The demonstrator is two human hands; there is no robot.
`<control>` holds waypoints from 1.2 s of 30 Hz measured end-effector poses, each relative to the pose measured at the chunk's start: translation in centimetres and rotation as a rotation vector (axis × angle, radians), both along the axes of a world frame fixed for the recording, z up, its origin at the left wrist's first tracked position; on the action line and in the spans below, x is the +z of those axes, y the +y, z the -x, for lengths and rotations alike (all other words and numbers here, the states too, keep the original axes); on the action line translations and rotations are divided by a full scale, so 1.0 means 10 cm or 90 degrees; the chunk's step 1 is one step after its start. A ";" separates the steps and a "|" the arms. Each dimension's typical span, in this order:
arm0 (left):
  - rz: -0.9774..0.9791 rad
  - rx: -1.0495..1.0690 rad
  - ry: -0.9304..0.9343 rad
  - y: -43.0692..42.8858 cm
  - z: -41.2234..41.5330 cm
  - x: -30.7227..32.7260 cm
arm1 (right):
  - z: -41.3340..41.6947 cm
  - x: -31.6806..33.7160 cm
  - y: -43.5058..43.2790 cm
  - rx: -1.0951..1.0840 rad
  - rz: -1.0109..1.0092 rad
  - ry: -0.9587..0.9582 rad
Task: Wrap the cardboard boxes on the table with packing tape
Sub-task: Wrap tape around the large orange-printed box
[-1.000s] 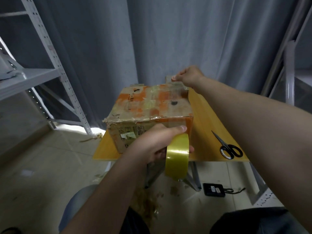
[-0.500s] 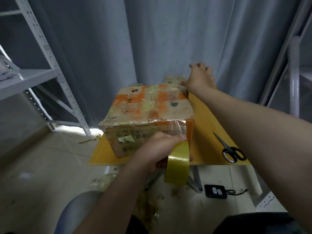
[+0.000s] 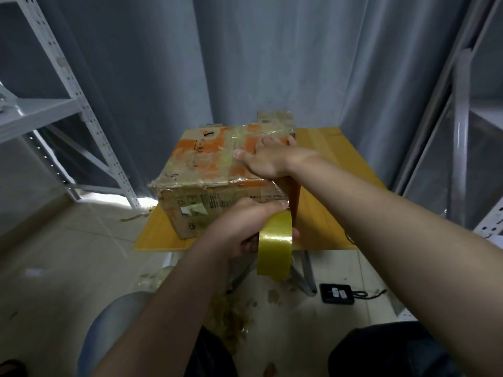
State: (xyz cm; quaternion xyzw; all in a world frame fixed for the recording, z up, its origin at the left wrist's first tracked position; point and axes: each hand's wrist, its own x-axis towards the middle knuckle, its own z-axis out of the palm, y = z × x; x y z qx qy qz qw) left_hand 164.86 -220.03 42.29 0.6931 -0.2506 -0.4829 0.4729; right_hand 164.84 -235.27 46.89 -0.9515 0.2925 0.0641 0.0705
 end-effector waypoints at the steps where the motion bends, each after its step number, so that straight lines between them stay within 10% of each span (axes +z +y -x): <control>1: -0.002 -0.002 0.001 0.00 -0.01 0.00 | -0.04 0.00 -0.03 -0.007 0.006 0.000; 27: -0.086 -0.098 -0.042 0.10 -0.10 -0.47 | -0.22 -0.04 -0.15 -0.060 0.052 -0.013; 36: 0.083 -0.053 0.029 0.20 -0.02 -0.72 | -0.22 -0.04 -0.15 -0.064 0.061 -0.022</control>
